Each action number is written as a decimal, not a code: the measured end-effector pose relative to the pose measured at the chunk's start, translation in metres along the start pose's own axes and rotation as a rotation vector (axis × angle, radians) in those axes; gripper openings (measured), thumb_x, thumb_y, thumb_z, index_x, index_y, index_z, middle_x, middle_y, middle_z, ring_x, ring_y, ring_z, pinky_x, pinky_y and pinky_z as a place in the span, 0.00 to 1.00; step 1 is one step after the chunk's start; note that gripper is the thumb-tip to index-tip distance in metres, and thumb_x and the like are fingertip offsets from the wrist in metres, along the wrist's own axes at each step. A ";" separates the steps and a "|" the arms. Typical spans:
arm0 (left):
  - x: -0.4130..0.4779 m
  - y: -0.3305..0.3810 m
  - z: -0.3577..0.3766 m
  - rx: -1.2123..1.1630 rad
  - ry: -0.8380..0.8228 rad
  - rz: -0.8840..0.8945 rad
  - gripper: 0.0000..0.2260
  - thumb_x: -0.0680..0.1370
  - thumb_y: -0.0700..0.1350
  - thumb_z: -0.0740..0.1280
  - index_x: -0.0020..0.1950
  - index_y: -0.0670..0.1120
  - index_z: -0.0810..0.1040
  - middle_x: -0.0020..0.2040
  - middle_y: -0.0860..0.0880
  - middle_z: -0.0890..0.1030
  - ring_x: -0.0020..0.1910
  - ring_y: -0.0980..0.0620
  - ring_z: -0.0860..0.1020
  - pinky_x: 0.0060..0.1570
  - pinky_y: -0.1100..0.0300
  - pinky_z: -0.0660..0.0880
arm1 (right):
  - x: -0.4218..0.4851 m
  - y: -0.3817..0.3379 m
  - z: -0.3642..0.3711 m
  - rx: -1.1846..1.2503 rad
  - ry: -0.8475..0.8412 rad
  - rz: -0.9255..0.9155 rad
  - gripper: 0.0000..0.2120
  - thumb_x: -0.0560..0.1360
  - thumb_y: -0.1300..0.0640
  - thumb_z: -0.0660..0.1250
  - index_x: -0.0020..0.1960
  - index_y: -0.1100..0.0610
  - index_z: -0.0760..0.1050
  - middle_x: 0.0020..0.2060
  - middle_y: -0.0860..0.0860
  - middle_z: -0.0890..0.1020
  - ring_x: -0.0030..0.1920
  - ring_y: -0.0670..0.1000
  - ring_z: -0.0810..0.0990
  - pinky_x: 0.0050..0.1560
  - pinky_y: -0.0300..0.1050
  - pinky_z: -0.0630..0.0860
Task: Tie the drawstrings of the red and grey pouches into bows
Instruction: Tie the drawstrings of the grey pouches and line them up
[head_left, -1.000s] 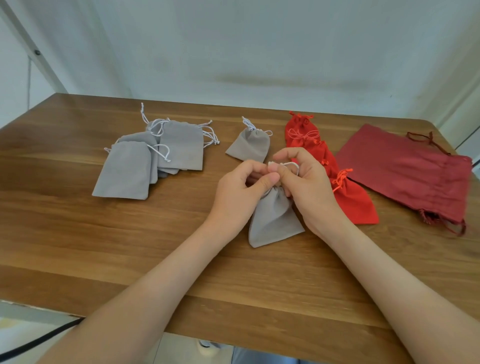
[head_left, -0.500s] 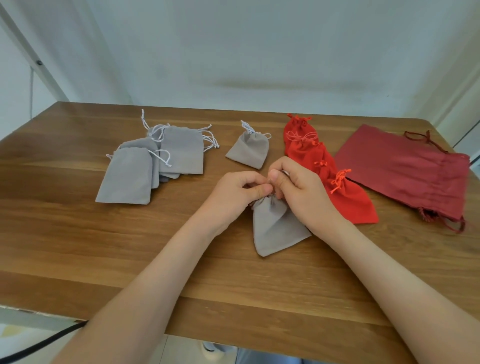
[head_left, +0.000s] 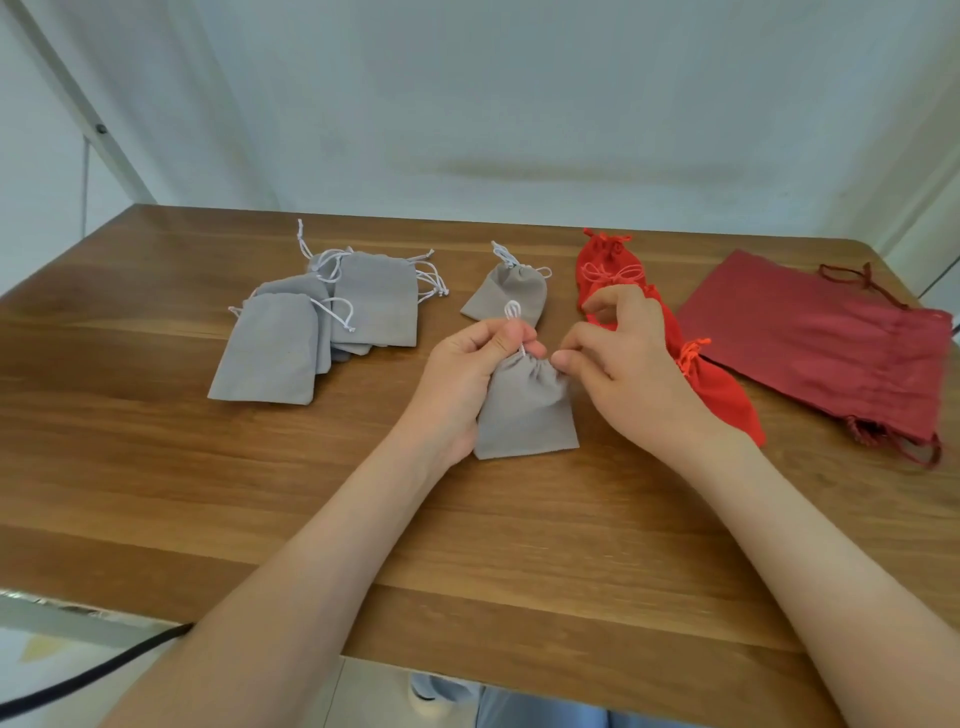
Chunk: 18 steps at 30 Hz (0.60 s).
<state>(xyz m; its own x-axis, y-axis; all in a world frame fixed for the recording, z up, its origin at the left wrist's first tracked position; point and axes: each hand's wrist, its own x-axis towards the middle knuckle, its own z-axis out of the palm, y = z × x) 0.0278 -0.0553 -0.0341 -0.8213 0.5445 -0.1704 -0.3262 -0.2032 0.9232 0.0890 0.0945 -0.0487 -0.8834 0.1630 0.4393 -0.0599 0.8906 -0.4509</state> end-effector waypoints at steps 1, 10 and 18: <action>0.001 0.000 0.000 0.015 0.038 0.005 0.07 0.78 0.44 0.65 0.43 0.44 0.80 0.35 0.50 0.82 0.35 0.55 0.79 0.40 0.62 0.78 | 0.000 0.002 -0.002 -0.035 -0.025 -0.006 0.11 0.73 0.53 0.65 0.39 0.60 0.79 0.53 0.56 0.71 0.53 0.55 0.66 0.53 0.41 0.56; 0.003 -0.003 0.002 0.045 0.103 0.080 0.08 0.77 0.45 0.66 0.41 0.47 0.82 0.36 0.50 0.82 0.38 0.54 0.79 0.47 0.56 0.76 | 0.000 -0.002 -0.012 0.067 -0.322 0.041 0.11 0.80 0.53 0.59 0.53 0.55 0.79 0.59 0.40 0.70 0.66 0.47 0.61 0.58 0.39 0.50; 0.001 0.008 0.001 -0.250 -0.074 -0.009 0.10 0.77 0.44 0.62 0.39 0.46 0.80 0.37 0.50 0.83 0.37 0.55 0.81 0.43 0.61 0.78 | 0.000 -0.001 -0.021 0.438 -0.138 0.303 0.20 0.80 0.50 0.60 0.33 0.59 0.67 0.29 0.48 0.70 0.32 0.46 0.70 0.39 0.47 0.65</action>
<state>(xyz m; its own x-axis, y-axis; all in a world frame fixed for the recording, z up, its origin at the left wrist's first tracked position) 0.0250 -0.0554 -0.0269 -0.7843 0.6034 -0.1438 -0.4462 -0.3877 0.8066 0.0991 0.1025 -0.0320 -0.9422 0.3011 0.1469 0.0448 0.5478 -0.8354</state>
